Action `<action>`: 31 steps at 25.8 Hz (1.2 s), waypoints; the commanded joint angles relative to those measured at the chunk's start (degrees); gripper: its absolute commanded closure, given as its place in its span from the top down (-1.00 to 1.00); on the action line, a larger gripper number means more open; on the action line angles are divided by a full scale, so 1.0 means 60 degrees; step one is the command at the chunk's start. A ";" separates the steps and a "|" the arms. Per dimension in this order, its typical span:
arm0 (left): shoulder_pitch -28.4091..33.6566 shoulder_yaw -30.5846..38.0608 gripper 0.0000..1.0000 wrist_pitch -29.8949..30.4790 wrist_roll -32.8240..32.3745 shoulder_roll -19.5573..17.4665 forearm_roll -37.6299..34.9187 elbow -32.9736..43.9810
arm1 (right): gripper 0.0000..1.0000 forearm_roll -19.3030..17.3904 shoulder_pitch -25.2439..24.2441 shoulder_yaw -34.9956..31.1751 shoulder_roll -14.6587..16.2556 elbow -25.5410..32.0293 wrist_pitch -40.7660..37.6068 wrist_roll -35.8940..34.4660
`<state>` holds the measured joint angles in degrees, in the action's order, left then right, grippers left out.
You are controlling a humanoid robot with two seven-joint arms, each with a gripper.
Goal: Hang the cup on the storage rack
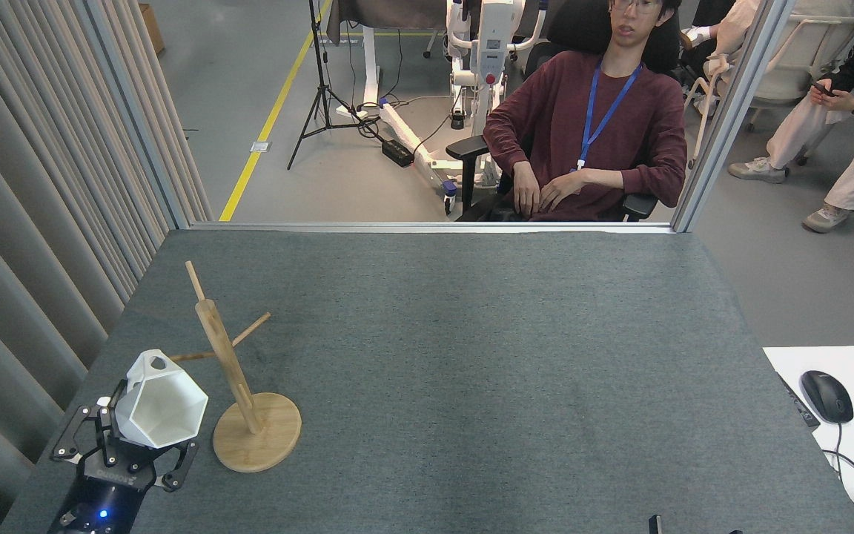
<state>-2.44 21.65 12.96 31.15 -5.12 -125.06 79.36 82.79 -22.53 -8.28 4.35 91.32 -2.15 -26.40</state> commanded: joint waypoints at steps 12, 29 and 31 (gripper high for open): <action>-0.0268 -0.0210 -0.28 -0.0066 0.0096 -0.0128 -0.0382 -0.0409 | 0.97 0.0000 0.0195 -0.0012 0.0022 -0.0029 0.0007 0.0006; -0.0517 -0.0474 0.99 -0.0506 0.0126 0.0136 -0.0880 -0.1127 | 0.97 -0.0030 0.0210 -0.0027 0.0081 -0.0014 -0.0023 0.0006; -0.0034 -0.0474 1.00 -0.0505 0.0111 0.0151 -0.0529 -0.0834 | 0.97 -0.0030 0.0224 -0.0042 0.0096 -0.0014 -0.0023 0.0006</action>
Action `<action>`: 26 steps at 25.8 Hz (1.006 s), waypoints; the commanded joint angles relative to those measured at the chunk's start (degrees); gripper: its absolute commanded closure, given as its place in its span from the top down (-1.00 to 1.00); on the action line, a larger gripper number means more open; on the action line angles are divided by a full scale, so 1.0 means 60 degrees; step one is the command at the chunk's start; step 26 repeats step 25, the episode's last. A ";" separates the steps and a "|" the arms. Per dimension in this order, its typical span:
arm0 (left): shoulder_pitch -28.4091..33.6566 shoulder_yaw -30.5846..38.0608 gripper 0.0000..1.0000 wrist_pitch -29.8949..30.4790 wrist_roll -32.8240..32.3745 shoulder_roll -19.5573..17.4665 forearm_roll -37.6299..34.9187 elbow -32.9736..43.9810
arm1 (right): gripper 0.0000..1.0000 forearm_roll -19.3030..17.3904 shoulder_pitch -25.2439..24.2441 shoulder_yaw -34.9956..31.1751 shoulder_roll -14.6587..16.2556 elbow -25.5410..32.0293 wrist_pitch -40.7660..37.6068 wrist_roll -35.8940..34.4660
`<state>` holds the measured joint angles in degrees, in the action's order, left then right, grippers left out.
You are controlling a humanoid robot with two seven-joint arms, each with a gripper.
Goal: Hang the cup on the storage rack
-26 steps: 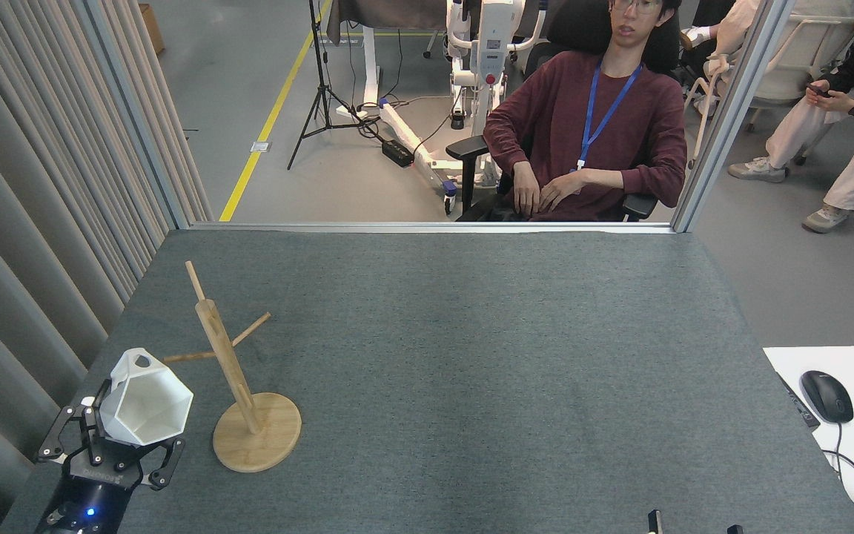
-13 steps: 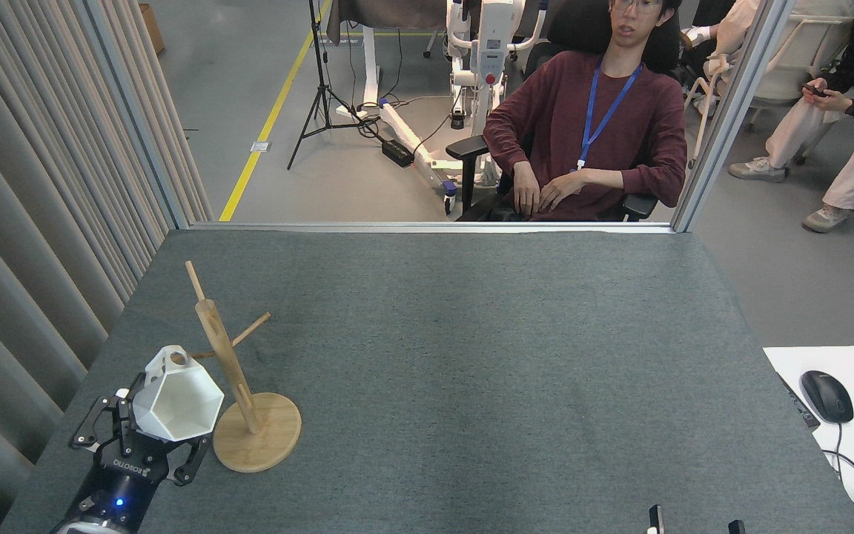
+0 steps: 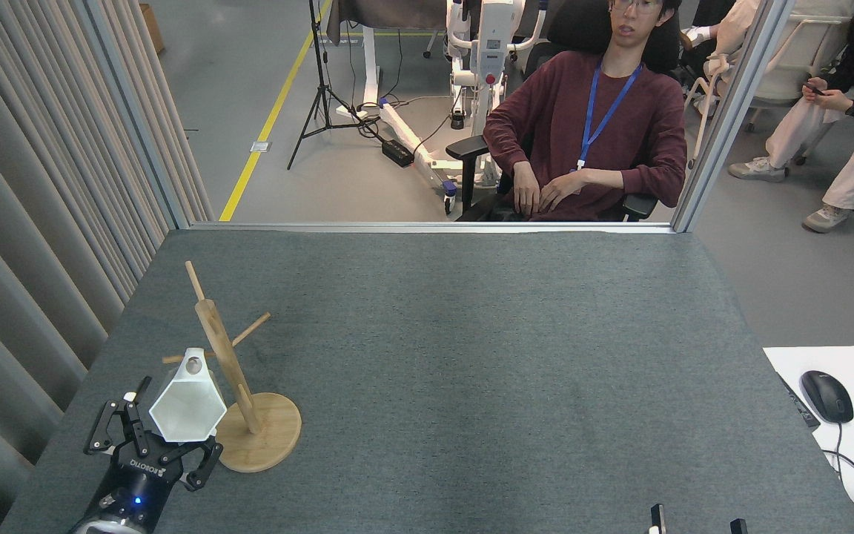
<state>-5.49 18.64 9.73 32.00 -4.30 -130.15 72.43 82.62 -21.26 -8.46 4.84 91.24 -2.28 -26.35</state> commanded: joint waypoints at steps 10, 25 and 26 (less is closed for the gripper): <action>0.3406 0.1082 1.00 0.2421 -0.0910 0.0863 0.3527 0.3675 | 0.97 0.0029 -0.0076 0.0033 0.0102 0.0247 -0.0498 -0.0017; 0.4197 0.1141 1.00 0.3725 -0.2302 0.0438 0.6867 0.4115 | 0.97 0.0029 -0.0427 -0.0904 0.0263 0.0438 -0.1245 -0.0120; 0.4197 0.1141 1.00 0.3725 -0.2302 0.0438 0.6867 0.4115 | 0.97 0.0029 -0.0427 -0.0904 0.0263 0.0438 -0.1245 -0.0120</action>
